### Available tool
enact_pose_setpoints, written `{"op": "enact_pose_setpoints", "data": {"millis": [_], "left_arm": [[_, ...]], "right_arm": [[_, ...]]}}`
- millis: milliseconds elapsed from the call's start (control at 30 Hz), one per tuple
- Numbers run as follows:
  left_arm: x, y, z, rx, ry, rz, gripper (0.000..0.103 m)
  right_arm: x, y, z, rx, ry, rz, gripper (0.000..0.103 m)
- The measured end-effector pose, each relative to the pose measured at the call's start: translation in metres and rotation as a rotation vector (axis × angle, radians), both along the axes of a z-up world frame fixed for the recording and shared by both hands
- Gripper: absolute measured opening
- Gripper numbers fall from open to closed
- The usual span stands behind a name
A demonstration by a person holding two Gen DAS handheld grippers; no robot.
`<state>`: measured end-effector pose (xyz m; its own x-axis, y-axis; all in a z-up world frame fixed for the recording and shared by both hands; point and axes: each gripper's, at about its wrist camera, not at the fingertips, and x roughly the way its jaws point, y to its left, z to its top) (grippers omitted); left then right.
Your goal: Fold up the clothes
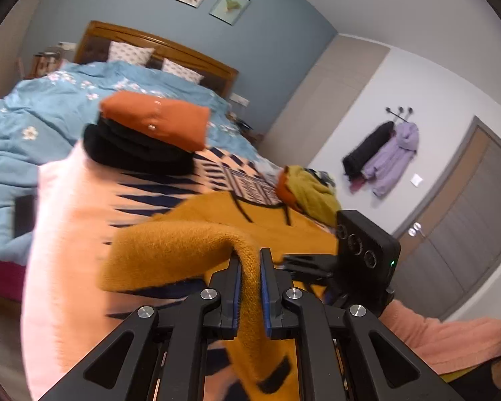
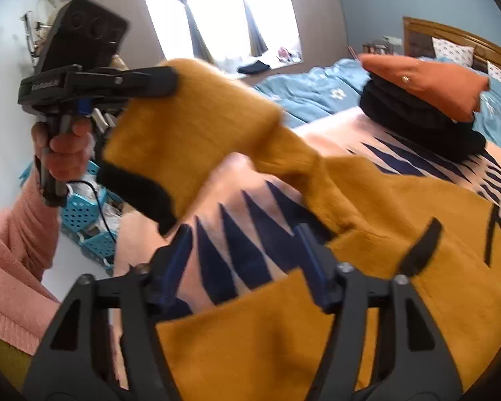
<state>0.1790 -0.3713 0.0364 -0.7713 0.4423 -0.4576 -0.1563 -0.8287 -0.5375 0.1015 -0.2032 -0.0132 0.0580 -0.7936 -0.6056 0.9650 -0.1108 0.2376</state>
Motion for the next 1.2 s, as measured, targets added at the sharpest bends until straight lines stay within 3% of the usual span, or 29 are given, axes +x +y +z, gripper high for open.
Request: {"op": "enact_pose_setpoints", "data": {"millis": [100, 200, 267, 333, 367, 433, 533, 600, 700, 767, 833, 867, 933, 967, 1000, 1100, 1200], "left_arm": [[-0.009, 0.010, -0.005, 0.041, -0.023, -0.042, 0.009], [-0.021, 0.023, -0.011, 0.055, -0.035, -0.081, 0.009], [-0.030, 0.035, -0.013, 0.061, -0.046, -0.121, 0.009], [-0.039, 0.047, -0.015, 0.062, -0.056, -0.157, 0.009], [-0.043, 0.051, -0.015, 0.060, -0.057, -0.169, 0.011], [-0.047, 0.059, -0.013, 0.056, -0.046, -0.188, 0.015], [-0.050, 0.068, -0.007, 0.042, -0.004, -0.197, 0.042], [-0.048, 0.071, -0.004, 0.026, 0.032, -0.188, 0.070], [-0.045, 0.067, -0.009, -0.007, 0.057, -0.164, 0.077], [-0.043, 0.061, -0.019, -0.029, 0.035, -0.132, 0.079], [-0.042, 0.055, -0.030, -0.054, 0.006, -0.097, 0.079], [-0.042, 0.052, -0.037, -0.071, -0.022, -0.075, 0.079], [-0.043, 0.046, -0.052, -0.086, -0.075, -0.035, 0.079], [-0.042, 0.042, -0.057, -0.077, -0.088, -0.020, 0.079], [-0.041, 0.038, -0.061, -0.068, -0.097, -0.004, 0.079], [-0.032, 0.024, -0.068, -0.058, -0.103, 0.061, 0.079], [-0.020, 0.007, -0.073, -0.046, -0.114, 0.128, 0.079]], "right_arm": [[0.008, 0.002, 0.001, -0.052, 0.010, -0.008, 0.069], [0.005, 0.011, 0.003, -0.117, -0.087, 0.019, 0.069], [-0.005, 0.020, 0.005, -0.184, -0.208, 0.032, 0.068], [-0.016, 0.031, 0.006, -0.234, -0.281, 0.009, 0.045], [-0.021, 0.036, 0.006, -0.238, -0.305, -0.005, 0.019], [-0.028, 0.048, 0.008, -0.254, -0.324, -0.035, 0.017], [-0.034, 0.078, 0.018, -0.321, -0.352, -0.085, 0.014], [-0.044, 0.104, 0.025, -0.387, -0.385, -0.130, 0.009], [-0.065, 0.151, 0.030, -0.489, -0.438, -0.235, 0.002], [-0.073, 0.175, 0.028, -0.475, -0.421, -0.307, 0.002], [-0.082, 0.197, 0.026, -0.456, -0.400, -0.379, 0.006], [-0.080, 0.195, 0.024, -0.386, -0.342, -0.404, 0.010], [-0.070, 0.179, 0.019, -0.241, -0.217, -0.421, 0.037], [-0.062, 0.167, 0.015, -0.165, -0.150, -0.416, 0.062], [-0.055, 0.155, 0.012, -0.090, -0.082, -0.407, 0.073], [-0.021, 0.099, -0.006, 0.087, 0.127, -0.275, 0.073], [0.012, 0.059, -0.026, 0.189, 0.264, -0.128, 0.073]]}}
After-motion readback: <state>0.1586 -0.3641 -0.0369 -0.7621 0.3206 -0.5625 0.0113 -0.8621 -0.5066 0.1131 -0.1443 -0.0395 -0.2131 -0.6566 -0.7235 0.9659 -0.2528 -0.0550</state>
